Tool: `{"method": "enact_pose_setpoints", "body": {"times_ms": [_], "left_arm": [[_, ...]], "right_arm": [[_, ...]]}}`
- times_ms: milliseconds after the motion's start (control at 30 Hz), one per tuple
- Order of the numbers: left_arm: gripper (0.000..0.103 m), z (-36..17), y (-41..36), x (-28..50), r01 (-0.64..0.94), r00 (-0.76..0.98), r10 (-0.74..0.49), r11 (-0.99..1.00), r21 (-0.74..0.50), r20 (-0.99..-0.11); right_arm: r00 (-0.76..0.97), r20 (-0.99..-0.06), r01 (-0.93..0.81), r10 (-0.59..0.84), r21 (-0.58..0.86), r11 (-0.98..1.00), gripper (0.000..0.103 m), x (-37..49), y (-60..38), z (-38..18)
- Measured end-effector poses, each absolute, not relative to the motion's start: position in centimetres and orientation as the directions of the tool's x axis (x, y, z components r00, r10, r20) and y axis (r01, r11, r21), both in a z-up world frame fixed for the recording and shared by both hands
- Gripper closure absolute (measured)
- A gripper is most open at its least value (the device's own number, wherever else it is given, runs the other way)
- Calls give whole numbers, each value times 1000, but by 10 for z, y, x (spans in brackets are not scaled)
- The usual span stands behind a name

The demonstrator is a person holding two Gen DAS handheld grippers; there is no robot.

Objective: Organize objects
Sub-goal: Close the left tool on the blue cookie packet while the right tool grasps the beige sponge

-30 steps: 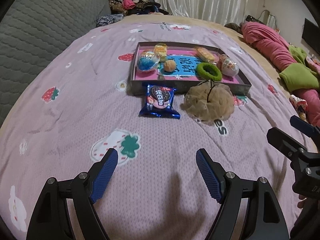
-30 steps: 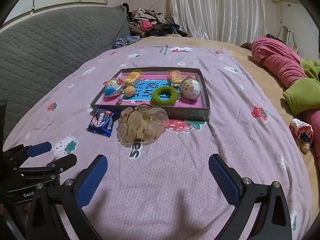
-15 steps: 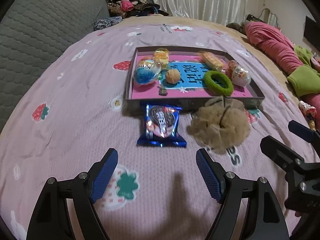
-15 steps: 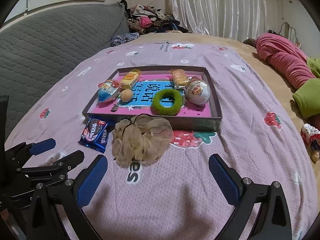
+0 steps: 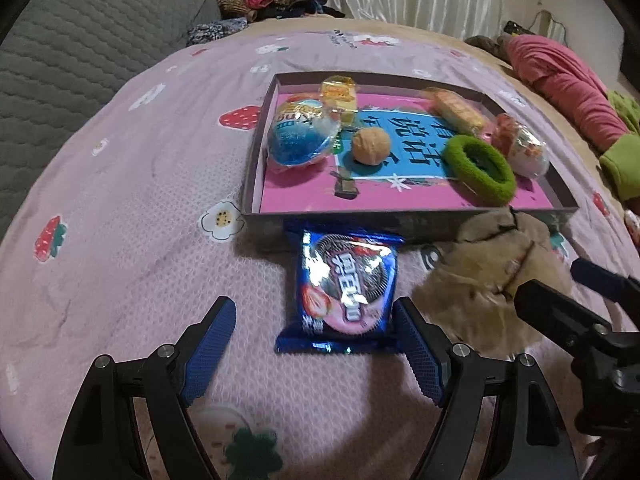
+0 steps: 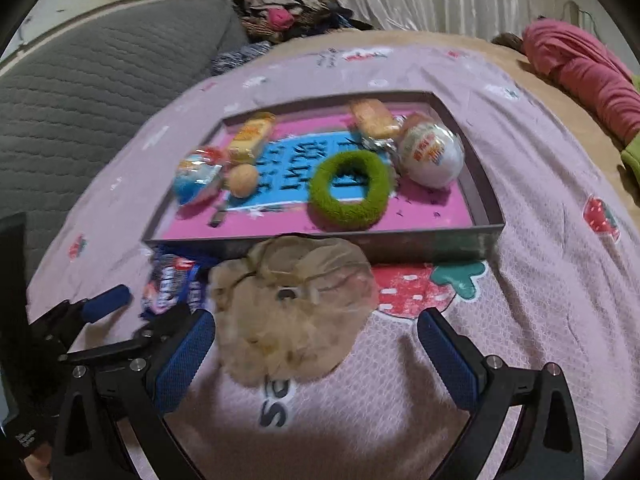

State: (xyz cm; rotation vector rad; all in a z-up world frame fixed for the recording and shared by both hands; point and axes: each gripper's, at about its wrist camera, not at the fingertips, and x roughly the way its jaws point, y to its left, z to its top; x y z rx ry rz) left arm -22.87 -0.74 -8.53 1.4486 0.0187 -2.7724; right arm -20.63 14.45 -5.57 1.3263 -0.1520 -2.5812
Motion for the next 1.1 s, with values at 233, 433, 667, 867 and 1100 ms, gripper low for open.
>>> {"method": "enact_pose_setpoints", "body": {"times_ms": [233, 433, 667, 867, 1100], "left_arm": [[22, -96, -9, -242, 10, -570, 18, -1000, -29, -821], [21, -102, -11, -251, 14, -573, 15, -999, -28, -819], [49, -100, -11, -249, -4, -585, 38, -999, -44, -810], [50, -98, -14, -244, -12, -591, 55, -998, -59, -805], [49, -94, -14, -231, -13, -612, 54, -998, -58, -789]], "right_arm": [[-547, -800, 162, -247, 188, -969, 1, -227, 138, -70], [-539, -793, 181, -284, 220, -959, 10, -236, 136, -78], [-535, -771, 258, -345, 240, -936, 51, -232, 130, -79], [-567, -742, 291, -358, 227, -930, 73, -218, 128, -70], [-604, -701, 307, -378, 233, -923, 81, -197, 138, -59]]}}
